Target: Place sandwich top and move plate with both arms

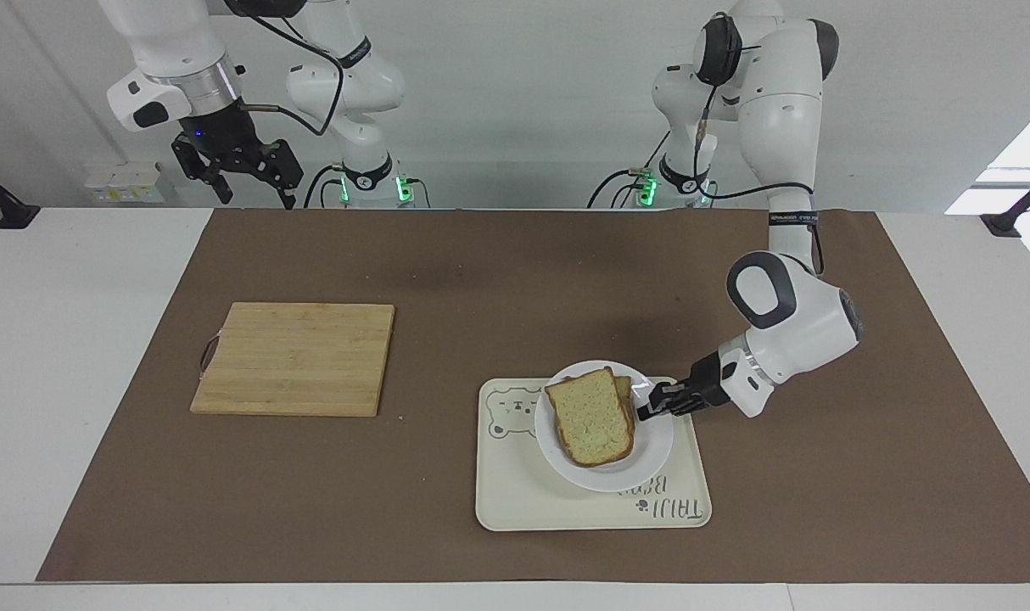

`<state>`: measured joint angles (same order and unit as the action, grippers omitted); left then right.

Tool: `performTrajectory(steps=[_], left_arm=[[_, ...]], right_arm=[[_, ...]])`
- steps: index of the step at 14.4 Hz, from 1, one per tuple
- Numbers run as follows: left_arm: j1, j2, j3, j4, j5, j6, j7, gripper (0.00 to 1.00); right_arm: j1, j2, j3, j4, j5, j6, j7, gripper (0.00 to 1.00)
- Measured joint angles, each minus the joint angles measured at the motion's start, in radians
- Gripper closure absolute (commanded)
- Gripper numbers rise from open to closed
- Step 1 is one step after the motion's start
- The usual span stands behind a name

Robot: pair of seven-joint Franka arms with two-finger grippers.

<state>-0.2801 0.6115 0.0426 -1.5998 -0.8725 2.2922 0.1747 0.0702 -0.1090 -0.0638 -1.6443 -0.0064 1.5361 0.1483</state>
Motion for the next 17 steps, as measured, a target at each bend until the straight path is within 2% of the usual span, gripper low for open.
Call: performTrajectory(steps=[5, 10, 12, 17], left_arm=[[-0.003, -0.017, 0.003, 0.011, 0.000, 0.009, -0.003, 0.00], [0.001, -0.194, 0.036, -0.082, 0.042, -0.026, -0.038, 0.00], [0.001, -0.253, 0.059, -0.111, 0.147, -0.072, -0.087, 0.00], [0.004, -0.360, 0.095, -0.111, 0.509, -0.233, -0.220, 0.00]], right_arm=[[0.000, 0.000, 0.000, 0.000, 0.000, 0.000, 0.000, 0.00], [0.000, 0.000, 0.000, 0.000, 0.000, 0.000, 0.000, 0.00], [0.000, 0.000, 0.000, 0.000, 0.000, 0.000, 0.000, 0.00], [0.000, 0.000, 0.000, 0.000, 0.000, 0.000, 0.000, 0.00]])
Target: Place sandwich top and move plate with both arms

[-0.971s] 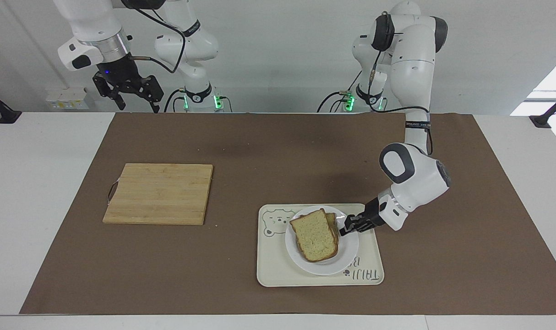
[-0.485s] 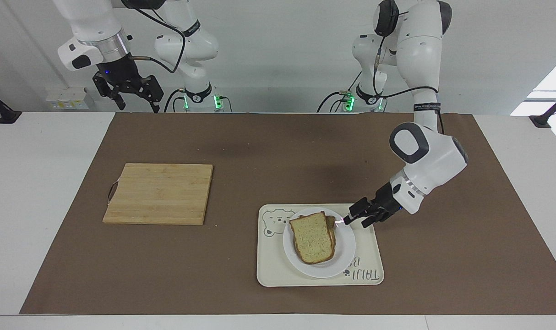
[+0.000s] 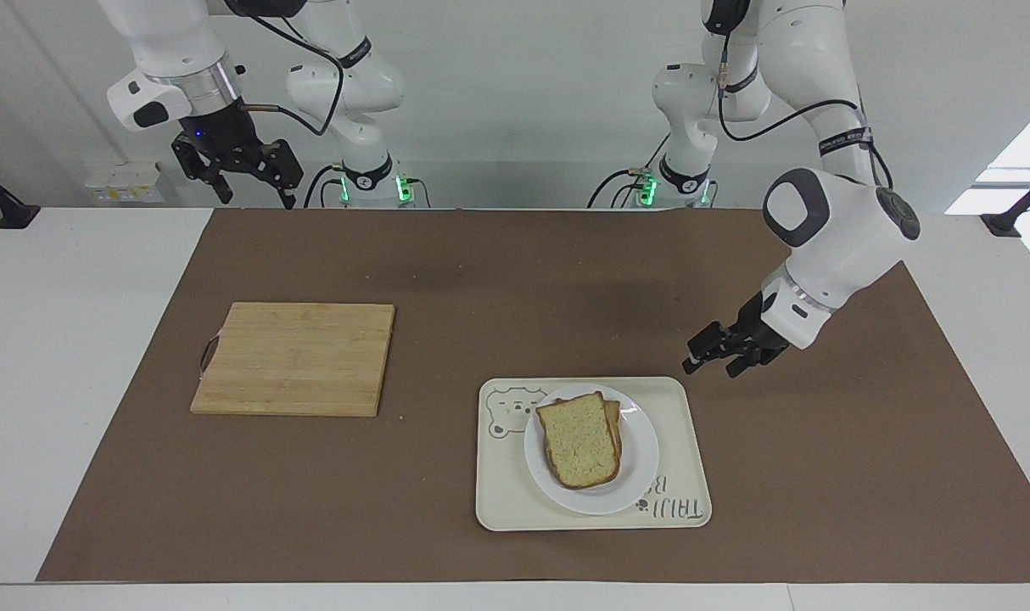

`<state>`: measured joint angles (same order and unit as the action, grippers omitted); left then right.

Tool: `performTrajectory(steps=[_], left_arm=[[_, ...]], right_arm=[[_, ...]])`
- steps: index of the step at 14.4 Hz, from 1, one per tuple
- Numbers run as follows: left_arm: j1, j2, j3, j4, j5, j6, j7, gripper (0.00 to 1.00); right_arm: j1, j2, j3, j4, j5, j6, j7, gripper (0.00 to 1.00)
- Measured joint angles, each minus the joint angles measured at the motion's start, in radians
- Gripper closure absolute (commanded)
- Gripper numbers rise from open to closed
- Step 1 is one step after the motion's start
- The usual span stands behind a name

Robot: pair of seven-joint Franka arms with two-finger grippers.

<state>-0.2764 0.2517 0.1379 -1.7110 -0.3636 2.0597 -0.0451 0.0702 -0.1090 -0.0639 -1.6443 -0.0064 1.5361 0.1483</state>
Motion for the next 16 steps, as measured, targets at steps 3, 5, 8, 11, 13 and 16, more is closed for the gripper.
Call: performTrajectory(steps=[3, 5, 8, 11, 13, 16], left_arm=[[0.004, -0.054, 0.026, 0.028, 0.182, -0.102, -0.006, 0.00], [0.007, -0.102, 0.031, 0.049, 0.254, -0.172, 0.006, 0.00], [0.045, -0.197, 0.038, 0.057, 0.276, -0.298, 0.109, 0.00], [0.167, -0.253, 0.044, 0.057, 0.279, -0.351, 0.262, 0.00], [0.205, -0.259, 0.047, 0.057, 0.280, -0.352, 0.257, 0.00], [0.194, -0.259, 0.022, 0.064, 0.322, -0.368, 0.201, 0.00]], right_arm=[[0.000, 0.000, 0.000, 0.000, 0.000, 0.000, 0.000, 0.00], [0.000, 0.000, 0.000, 0.000, 0.000, 0.000, 0.000, 0.00], [0.000, 0.000, 0.000, 0.000, 0.000, 0.000, 0.000, 0.00], [0.000, 0.000, 0.000, 0.000, 0.000, 0.000, 0.000, 0.00], [0.000, 0.000, 0.000, 0.000, 0.000, 0.000, 0.000, 0.00], [0.000, 0.000, 0.000, 0.000, 0.000, 0.000, 0.000, 0.00]])
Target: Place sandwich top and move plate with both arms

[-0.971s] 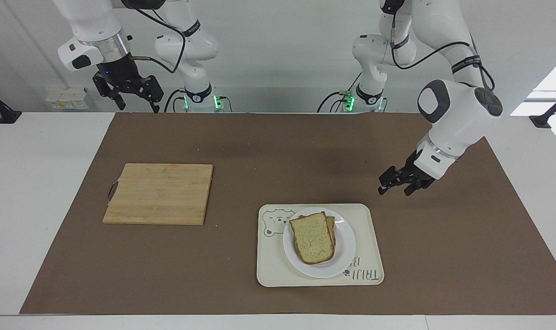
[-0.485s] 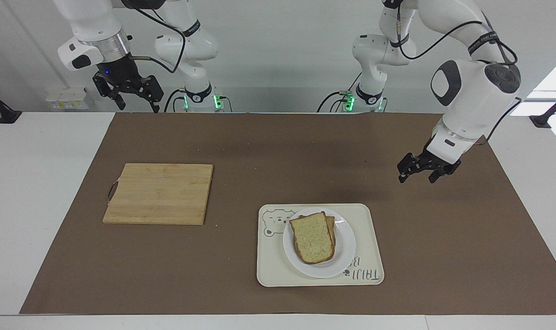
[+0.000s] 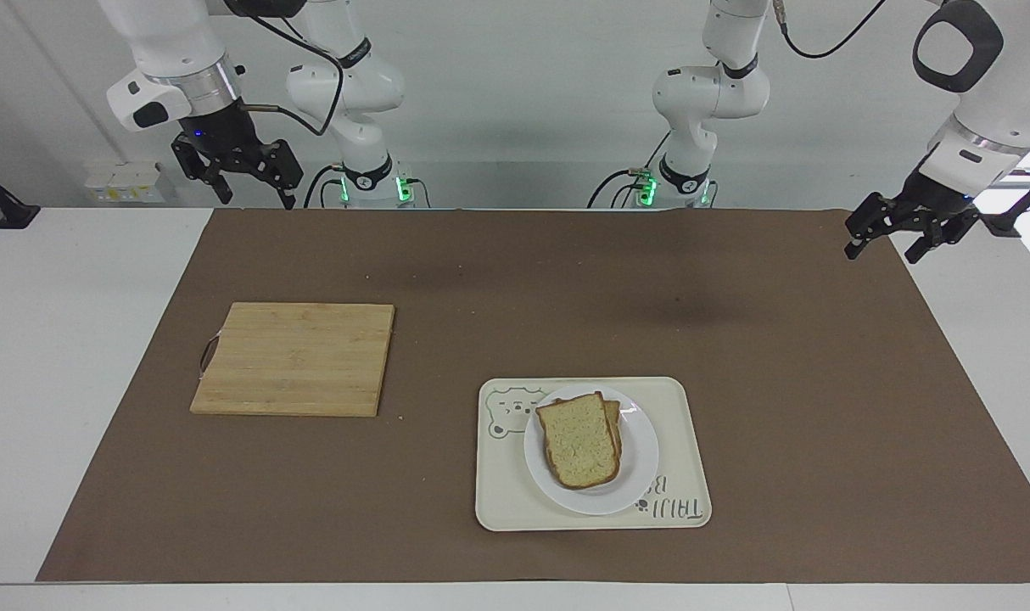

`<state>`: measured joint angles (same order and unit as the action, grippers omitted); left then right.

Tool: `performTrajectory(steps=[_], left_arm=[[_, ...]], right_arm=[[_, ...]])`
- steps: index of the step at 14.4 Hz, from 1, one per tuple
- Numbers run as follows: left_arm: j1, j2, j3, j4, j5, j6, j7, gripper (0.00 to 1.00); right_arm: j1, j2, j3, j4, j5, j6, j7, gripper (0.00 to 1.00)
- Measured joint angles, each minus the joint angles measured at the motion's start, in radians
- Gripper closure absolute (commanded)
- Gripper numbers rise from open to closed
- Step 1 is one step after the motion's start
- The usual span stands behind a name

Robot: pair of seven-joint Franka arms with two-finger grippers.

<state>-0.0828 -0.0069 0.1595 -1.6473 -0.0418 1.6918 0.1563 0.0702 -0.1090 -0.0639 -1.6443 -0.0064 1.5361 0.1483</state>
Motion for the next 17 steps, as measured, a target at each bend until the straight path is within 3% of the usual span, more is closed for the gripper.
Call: performTrajectory(steps=[6, 17], left_arm=[[-0.016, -0.037, -0.027, 0.066, 0.050, -0.134, -0.016, 0.00], [-0.016, -0.058, -0.036, 0.062, 0.058, -0.155, -0.023, 0.00]], right_arm=[[0.000, 0.000, 0.000, 0.000, 0.000, 0.000, 0.000, 0.00], [0.000, 0.000, 0.000, 0.000, 0.000, 0.000, 0.000, 0.00]])
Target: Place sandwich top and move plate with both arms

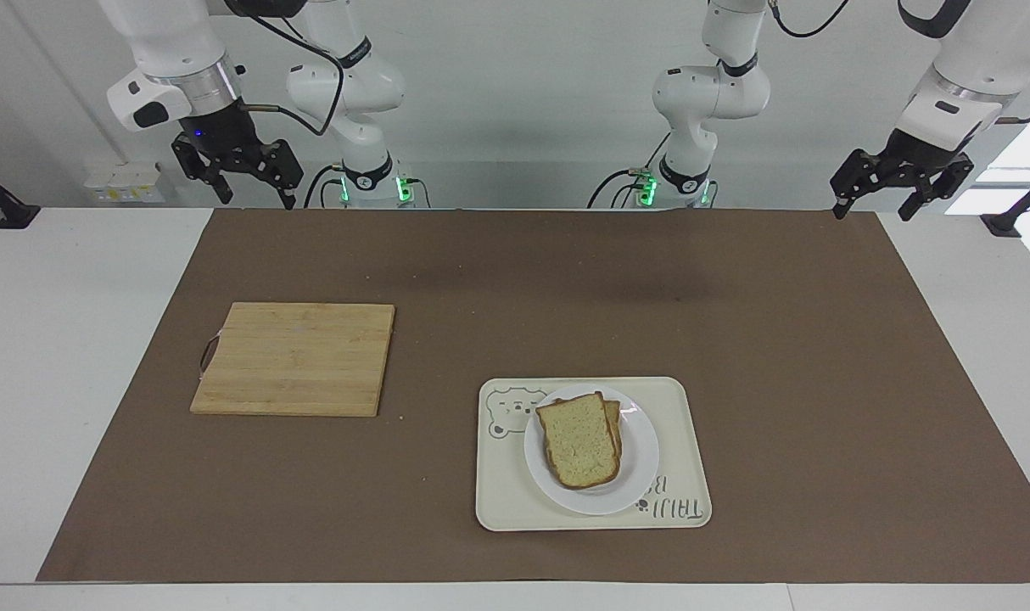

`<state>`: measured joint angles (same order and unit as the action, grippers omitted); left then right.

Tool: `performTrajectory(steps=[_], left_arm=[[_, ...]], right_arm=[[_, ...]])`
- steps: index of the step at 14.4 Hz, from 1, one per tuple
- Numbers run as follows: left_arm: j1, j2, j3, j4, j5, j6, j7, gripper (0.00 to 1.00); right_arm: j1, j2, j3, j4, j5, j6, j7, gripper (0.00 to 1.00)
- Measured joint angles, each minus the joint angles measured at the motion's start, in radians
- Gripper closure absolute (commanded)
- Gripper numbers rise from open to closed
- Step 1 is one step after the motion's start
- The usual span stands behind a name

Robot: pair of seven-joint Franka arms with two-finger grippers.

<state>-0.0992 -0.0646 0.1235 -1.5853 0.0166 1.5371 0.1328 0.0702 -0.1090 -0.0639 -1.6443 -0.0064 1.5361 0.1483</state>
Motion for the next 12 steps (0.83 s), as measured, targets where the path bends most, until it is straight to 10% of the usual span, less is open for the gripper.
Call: performTrajectory(steps=[12], left_arm=[[0.000, 0.000, -0.001, -0.001, 0.000, 0.000, -0.059, 0.00]], right_arm=[[0.000, 0.000, 0.000, 0.000, 0.000, 0.000, 0.000, 0.00]])
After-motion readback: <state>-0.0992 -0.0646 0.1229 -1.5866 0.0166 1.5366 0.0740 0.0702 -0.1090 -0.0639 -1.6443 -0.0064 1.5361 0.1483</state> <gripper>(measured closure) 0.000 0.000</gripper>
